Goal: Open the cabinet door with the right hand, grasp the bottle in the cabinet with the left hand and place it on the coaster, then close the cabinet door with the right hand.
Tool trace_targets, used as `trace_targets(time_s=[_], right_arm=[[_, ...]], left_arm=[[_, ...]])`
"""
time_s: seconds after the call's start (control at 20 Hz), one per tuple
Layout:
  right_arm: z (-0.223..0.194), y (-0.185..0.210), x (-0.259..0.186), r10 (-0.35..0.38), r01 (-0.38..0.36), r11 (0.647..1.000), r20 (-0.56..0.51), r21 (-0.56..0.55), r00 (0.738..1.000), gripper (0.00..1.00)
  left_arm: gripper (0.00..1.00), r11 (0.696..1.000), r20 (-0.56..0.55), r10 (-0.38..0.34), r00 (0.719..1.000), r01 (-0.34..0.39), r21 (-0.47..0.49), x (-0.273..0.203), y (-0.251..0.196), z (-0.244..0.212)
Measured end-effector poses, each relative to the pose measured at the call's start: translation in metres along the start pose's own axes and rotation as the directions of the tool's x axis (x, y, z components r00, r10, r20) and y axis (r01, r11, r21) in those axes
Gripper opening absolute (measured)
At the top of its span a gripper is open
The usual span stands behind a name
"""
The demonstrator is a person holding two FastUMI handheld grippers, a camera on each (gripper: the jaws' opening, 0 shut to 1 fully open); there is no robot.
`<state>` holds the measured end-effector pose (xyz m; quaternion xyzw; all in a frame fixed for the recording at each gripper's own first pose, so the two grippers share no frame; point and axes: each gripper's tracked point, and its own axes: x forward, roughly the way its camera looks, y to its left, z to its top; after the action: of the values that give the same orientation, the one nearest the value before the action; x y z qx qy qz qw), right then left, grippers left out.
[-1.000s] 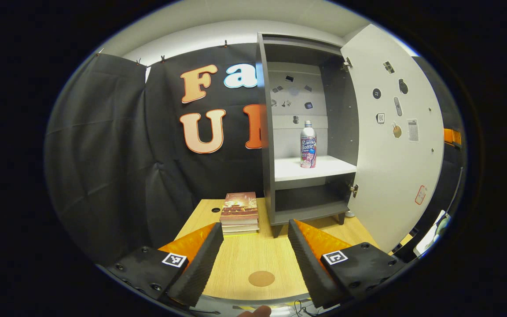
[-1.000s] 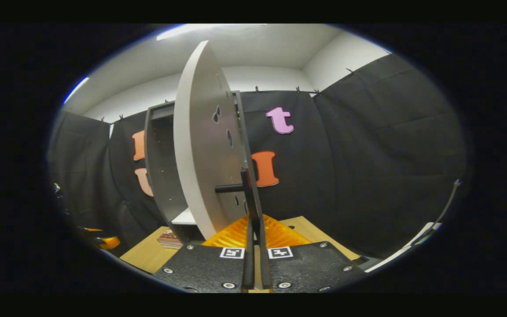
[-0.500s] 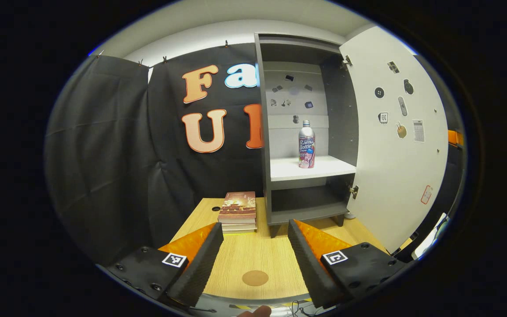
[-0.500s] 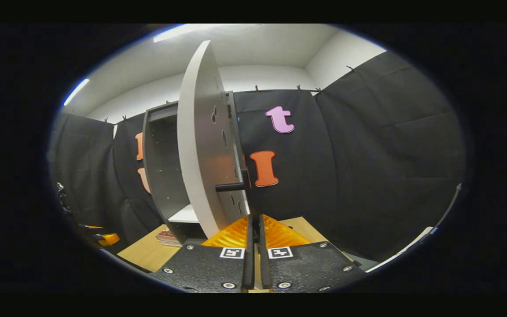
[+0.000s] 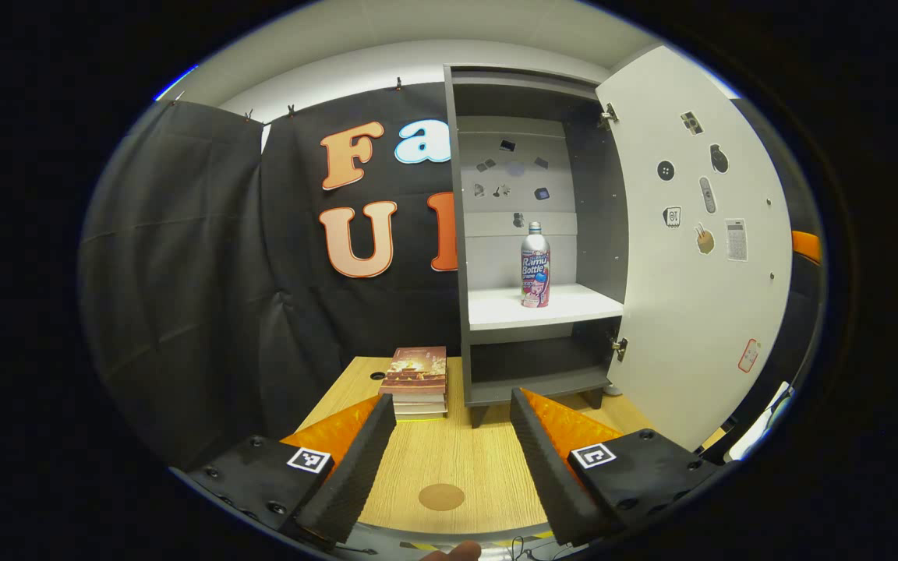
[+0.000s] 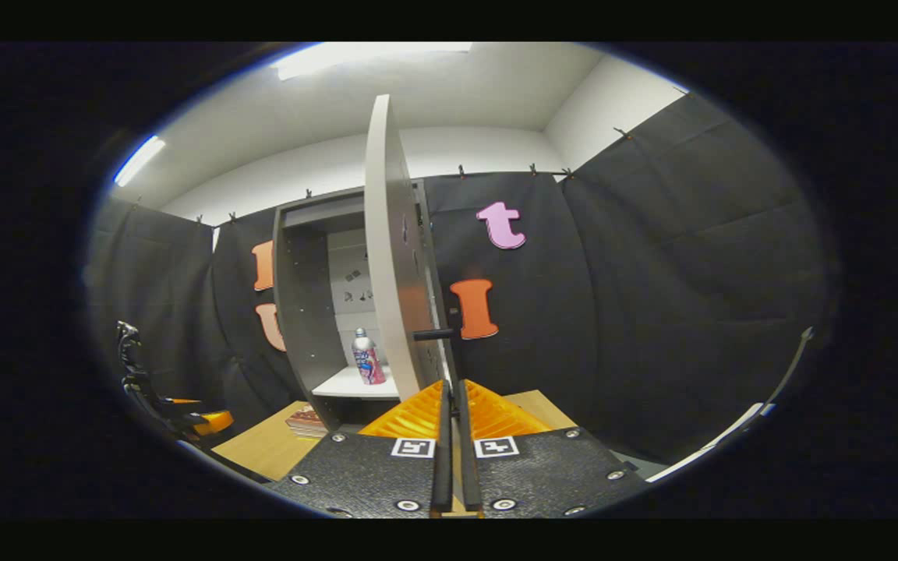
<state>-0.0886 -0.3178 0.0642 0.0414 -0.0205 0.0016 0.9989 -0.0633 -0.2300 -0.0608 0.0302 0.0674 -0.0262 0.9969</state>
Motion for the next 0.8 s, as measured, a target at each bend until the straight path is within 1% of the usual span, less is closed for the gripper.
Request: trace_targets(time_s=[0.05, 0.1, 0.15, 0.25, 0.45, 0.5, 0.55, 0.6, 0.65, 0.7, 0.75, 0.8], right_arm=[[0.003, 0.007, -0.009, 0.007, -0.007, 1.0, 0.012, 0.006, 1.0, 0.0], [0.008, 0.015, -0.017, 0.017, -0.018, 1.0, 0.029, 0.01, 0.999, 0.0], [0.011, 0.024, -0.025, 0.027, -0.028, 1.0, 0.042, 0.013, 0.999, 0.03], [0.009, 0.04, -0.036, 0.043, -0.044, 0.999, 0.047, 0.007, 0.998, 0.02], [-0.003, 0.074, -0.04, 0.066, -0.066, 0.998, 0.036, -0.003, 0.997, 0.04], [-0.004, 0.085, -0.037, 0.073, -0.073, 0.997, 0.036, 0.0, 0.997, 0.12], [-0.005, 0.092, -0.035, 0.075, -0.075, 0.997, 0.037, 0.0, 0.996, 0.17], [-0.007, 0.099, -0.031, 0.078, -0.078, 0.997, 0.037, -0.002, 0.996, 0.18], [-0.008, 0.106, -0.025, 0.081, -0.081, 0.997, 0.041, -0.005, 0.996, 0.24], [-0.009, 0.114, -0.018, 0.08, -0.08, 0.997, 0.042, -0.007, 0.996, 0.23], [-0.01, 0.118, -0.012, 0.075, -0.075, 0.997, 0.046, -0.008, 0.996, 0.23], [-0.01, 0.12, -0.005, 0.07, -0.069, 0.998, 0.047, -0.007, 0.996, 0.31]], left_arm=[[0.96, 1.0, 0.005, -0.004, 1.0, 0.004, 0.005, 0.003, -0.002, 0.002], [0.96, 1.0, 0.009, -0.01, 1.0, 0.01, 0.007, 0.007, -0.006, 0.004], [0.96, 1.0, 0.013, -0.02, 1.0, 0.02, 0.008, 0.013, -0.01, 0.007], [0.96, 0.999, 0.024, -0.042, 0.999, 0.042, 0.007, 0.023, -0.02, 0.014], [0.96, 0.996, 0.082, -0.094, 0.992, 0.093, 0.014, 0.059, -0.045, 0.039], [0.96, 0.994, 0.096, -0.107, 0.99, 0.106, 0.017, 0.069, -0.05, 0.046], [0.97, 0.993, 0.107, -0.122, 0.987, 0.121, 0.017, 0.08, -0.057, 0.052], [0.96, 0.991, 0.116, -0.135, 0.984, 0.135, 0.016, 0.091, -0.063, 0.058], [0.96, 0.989, 0.122, -0.149, 0.981, 0.148, 0.016, 0.104, -0.07, 0.063], [0.96, 0.987, 0.129, -0.161, 0.978, 0.161, 0.016, 0.115, -0.077, 0.067], [0.96, 0.984, 0.137, -0.175, 0.975, 0.175, 0.016, 0.128, -0.084, 0.073], [0.97, 0.982, 0.146, -0.188, 0.971, 0.188, 0.016, 0.14, -0.09, 0.08]])
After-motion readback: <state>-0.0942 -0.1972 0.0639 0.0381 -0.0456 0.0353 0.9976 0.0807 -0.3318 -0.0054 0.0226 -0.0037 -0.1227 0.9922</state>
